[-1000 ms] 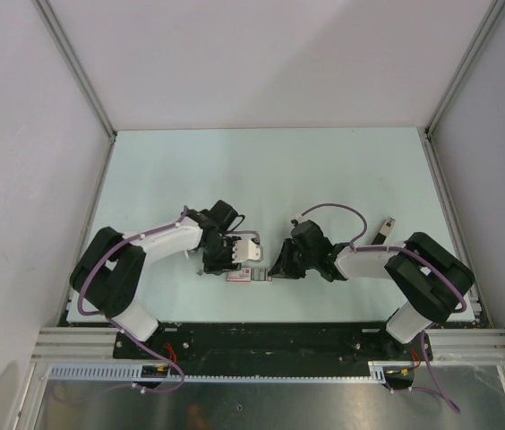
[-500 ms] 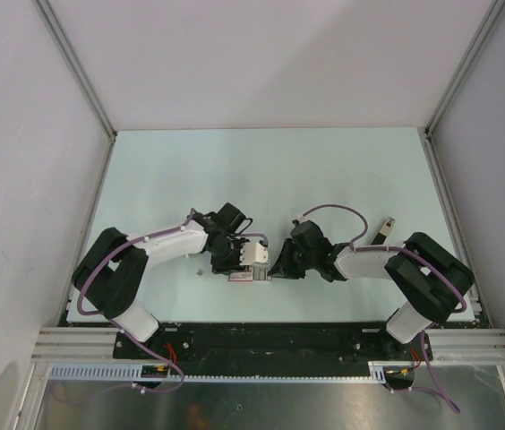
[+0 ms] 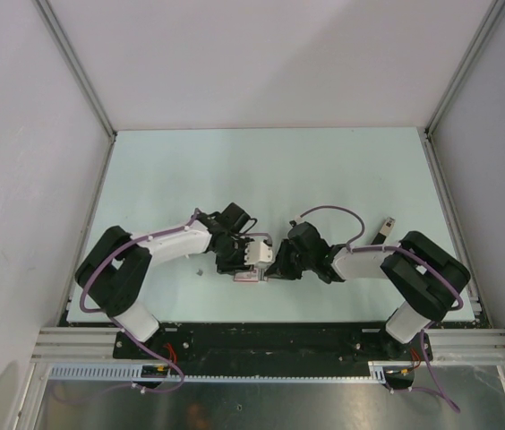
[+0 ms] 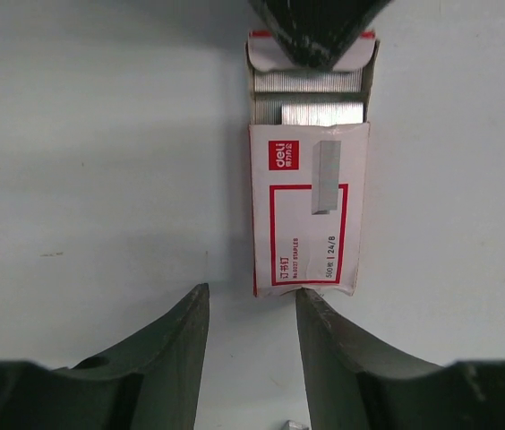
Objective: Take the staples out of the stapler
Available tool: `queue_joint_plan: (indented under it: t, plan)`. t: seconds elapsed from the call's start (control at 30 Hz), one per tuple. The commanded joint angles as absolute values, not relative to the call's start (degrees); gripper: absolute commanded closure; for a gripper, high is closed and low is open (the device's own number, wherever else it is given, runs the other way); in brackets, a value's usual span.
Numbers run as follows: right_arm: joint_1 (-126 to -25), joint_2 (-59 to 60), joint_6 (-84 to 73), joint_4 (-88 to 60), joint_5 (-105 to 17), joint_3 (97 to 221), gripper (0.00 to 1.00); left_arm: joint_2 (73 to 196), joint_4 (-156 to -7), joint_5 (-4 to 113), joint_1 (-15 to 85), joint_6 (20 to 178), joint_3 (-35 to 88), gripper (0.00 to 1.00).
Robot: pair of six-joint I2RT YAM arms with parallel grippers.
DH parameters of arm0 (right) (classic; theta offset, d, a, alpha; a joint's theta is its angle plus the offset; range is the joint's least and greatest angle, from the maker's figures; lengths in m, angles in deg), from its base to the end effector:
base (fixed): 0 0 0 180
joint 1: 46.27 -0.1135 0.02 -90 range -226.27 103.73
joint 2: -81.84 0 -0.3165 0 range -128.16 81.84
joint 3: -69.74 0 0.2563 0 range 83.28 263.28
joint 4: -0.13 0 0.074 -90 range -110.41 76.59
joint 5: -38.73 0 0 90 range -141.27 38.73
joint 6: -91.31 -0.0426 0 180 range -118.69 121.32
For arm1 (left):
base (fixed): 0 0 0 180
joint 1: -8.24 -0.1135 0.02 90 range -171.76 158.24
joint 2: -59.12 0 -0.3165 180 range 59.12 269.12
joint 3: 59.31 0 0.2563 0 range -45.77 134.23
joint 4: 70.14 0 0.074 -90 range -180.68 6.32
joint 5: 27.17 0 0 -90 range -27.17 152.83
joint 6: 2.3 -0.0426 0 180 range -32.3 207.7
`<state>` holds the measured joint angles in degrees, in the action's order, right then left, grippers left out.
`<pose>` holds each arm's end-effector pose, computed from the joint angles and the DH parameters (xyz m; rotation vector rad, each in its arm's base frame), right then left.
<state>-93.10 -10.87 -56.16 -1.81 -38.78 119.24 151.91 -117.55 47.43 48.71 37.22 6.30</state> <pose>0.2008 0.2275 0.1722 0.1258 2.6348 1.0356 0.2163 -0.1994 0.2016 2.0546 1.9482 -0.3479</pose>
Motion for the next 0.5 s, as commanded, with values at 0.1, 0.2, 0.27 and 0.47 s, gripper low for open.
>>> queue_joint_plan:
  t: [0.1, 0.2, 0.27, 0.47]
  plan:
    - [-94.39, -12.64, -57.76, 0.9, -38.74, 121.74, 0.81, 155.1, -115.05, 45.26, 50.79, 38.71, 7.48, 0.51]
    - [-94.53, -12.41, -57.92, 0.87, -38.66, 121.72, 0.8, 155.56, -114.97, 45.34, 51.2, 38.88, 7.82, 0.52]
    - [-94.59, -12.17, -57.86, 0.53, -38.69, 121.74, 0.79, 155.82, -114.88, 45.4, 51.35, 38.91, 7.81, 0.52]
    - [-94.84, -12.0, -57.94, 0.76, -38.44, 121.64, 0.77, 156.0, -114.67, 45.55, 51.57, 39.05, 7.55, 0.51]
